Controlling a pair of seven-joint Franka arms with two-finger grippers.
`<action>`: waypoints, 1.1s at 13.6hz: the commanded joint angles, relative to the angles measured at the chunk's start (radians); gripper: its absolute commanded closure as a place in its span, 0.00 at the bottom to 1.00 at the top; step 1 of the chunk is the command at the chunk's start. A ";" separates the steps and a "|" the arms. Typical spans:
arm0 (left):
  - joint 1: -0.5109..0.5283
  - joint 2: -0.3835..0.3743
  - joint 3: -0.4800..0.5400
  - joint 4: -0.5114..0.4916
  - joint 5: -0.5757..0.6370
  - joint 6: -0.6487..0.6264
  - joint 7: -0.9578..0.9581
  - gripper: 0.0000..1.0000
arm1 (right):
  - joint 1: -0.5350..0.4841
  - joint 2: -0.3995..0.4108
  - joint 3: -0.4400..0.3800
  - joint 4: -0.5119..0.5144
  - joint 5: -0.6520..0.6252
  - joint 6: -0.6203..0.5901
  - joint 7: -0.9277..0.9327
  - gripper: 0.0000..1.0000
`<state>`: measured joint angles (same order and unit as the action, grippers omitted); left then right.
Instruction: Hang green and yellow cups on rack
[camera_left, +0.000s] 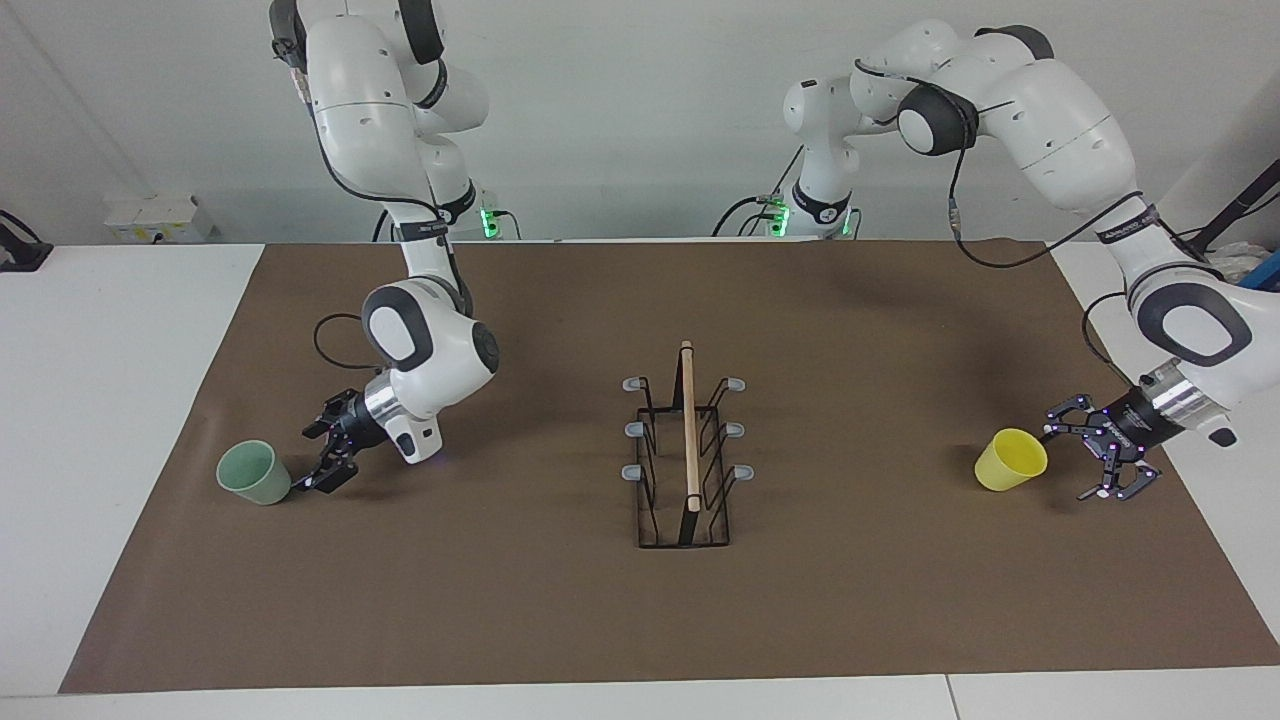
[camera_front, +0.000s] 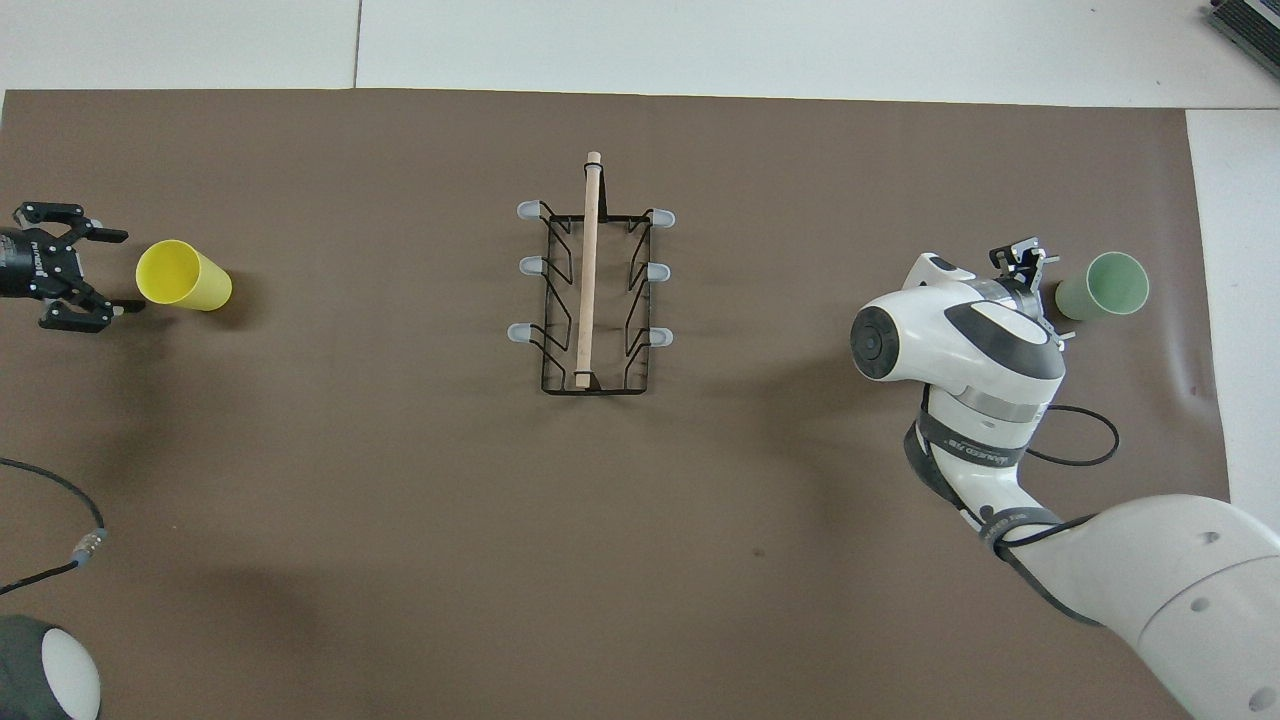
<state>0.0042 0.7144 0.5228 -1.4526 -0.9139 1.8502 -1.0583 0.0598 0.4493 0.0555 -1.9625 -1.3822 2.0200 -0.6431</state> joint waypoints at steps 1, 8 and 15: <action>-0.023 -0.085 0.020 -0.156 -0.084 0.023 -0.006 0.00 | -0.047 -0.026 0.009 -0.081 -0.115 0.066 0.062 0.00; -0.058 -0.158 0.020 -0.374 -0.360 0.125 0.067 0.00 | -0.109 -0.023 0.009 -0.092 -0.349 0.164 0.062 0.00; -0.110 -0.174 0.006 -0.447 -0.568 0.227 0.073 0.00 | -0.135 -0.026 0.009 -0.116 -0.363 0.174 0.134 0.00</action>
<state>-0.0977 0.5776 0.5261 -1.8605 -1.4490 2.0656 -0.9999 -0.0482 0.4473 0.0554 -2.0425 -1.7122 2.1778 -0.5547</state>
